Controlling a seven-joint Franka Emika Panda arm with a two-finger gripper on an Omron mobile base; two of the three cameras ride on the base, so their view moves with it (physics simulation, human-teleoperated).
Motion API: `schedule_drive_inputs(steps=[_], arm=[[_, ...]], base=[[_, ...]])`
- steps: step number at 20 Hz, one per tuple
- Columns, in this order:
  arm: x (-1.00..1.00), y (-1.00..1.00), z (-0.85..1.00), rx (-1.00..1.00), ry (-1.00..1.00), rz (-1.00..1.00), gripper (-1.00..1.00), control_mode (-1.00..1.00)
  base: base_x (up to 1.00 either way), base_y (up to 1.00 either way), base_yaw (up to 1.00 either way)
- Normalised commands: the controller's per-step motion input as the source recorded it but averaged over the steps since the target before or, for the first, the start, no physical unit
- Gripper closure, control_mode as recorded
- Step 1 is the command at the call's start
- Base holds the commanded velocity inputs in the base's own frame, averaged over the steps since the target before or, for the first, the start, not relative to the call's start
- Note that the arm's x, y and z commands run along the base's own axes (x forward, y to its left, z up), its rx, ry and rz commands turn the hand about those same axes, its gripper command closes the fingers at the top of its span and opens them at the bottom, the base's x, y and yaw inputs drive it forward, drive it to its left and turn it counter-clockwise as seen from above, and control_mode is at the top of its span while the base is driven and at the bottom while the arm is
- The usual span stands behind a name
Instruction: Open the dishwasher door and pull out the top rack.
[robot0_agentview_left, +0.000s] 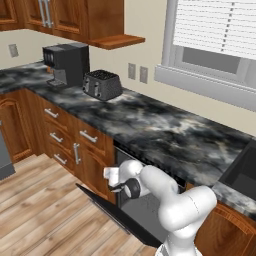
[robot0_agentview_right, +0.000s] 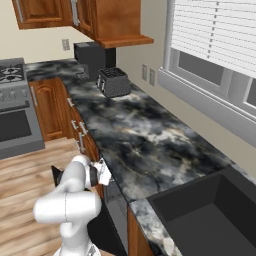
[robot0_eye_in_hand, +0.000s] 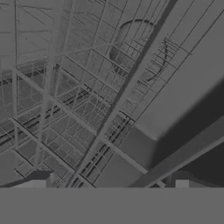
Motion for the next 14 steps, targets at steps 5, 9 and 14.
schedule_drive_inputs(steps=[5,9,14], arm=[[0.28,-0.76,-0.89,0.34,0.15,-0.11,-1.00,-1.00],[-0.30,-0.31,-1.00,0.30,0.18,-0.06,-1.00,-1.00],[-0.78,0.04,-1.00,0.17,0.18,-0.01,-1.00,-1.00]], base=[[0.00,0.00,0.00],[0.00,0.00,0.00],[0.00,0.00,0.00]])
